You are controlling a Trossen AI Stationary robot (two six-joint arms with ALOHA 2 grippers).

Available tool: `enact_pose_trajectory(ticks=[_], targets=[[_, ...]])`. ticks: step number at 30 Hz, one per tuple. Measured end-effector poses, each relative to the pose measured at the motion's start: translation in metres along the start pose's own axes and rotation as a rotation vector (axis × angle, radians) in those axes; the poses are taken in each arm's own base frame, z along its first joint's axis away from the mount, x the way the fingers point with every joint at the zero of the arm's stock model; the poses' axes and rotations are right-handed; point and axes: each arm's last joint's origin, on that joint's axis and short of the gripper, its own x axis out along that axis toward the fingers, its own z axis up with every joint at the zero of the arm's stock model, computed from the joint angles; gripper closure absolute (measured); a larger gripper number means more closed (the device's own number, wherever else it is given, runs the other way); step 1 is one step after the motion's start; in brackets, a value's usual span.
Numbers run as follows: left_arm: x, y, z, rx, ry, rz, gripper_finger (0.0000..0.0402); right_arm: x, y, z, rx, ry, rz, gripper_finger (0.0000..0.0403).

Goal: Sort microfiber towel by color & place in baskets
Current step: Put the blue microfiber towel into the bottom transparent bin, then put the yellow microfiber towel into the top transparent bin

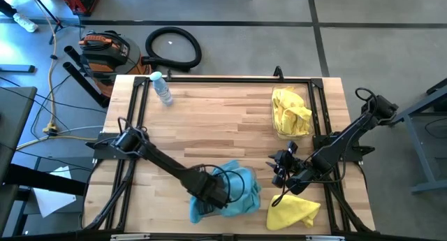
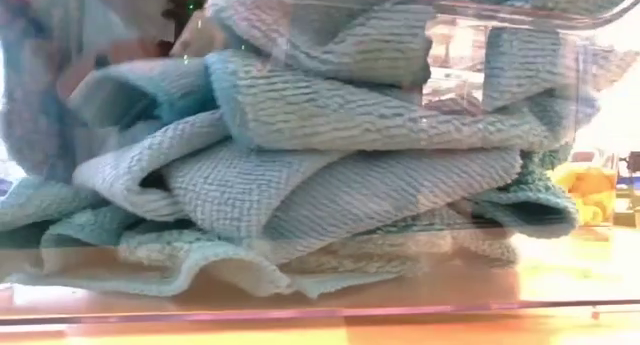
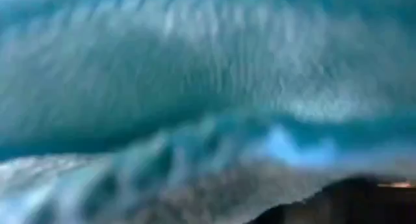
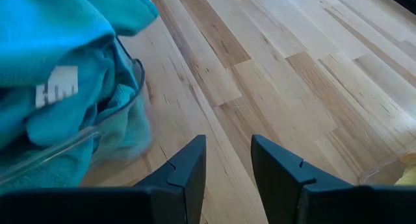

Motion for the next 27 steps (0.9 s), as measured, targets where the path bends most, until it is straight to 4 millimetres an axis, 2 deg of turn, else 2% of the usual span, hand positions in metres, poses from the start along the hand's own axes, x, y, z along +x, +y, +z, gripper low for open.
enact_pose_trajectory(ticks=[8, 15, 18, 24, 27], targets=[[-0.045, -0.004, 0.004, 0.053, -0.051, 0.026, 0.0319, 0.000, 0.000, 0.000, 0.000, 0.000, 0.000, 0.0287], [-0.076, -0.011, 0.001, 0.195, -0.153, 0.023, 0.0319, 0.000, 0.000, 0.000, 0.000, 0.000, 0.000, 0.0287], [-0.092, -0.004, -0.002, 0.214, -0.213, 0.045, 0.0319, 0.000, 0.000, 0.000, 0.005, 0.000, 0.000, 0.0287], [-0.130, 0.021, -0.011, 0.196, -0.354, 0.078, 0.0319, 0.000, 0.000, 0.000, 0.008, 0.000, 0.001, 0.0287], [-0.137, 0.029, -0.016, 0.187, -0.385, 0.071, 0.0319, 0.000, 0.000, 0.000, 0.008, 0.000, 0.001, 0.0287]])
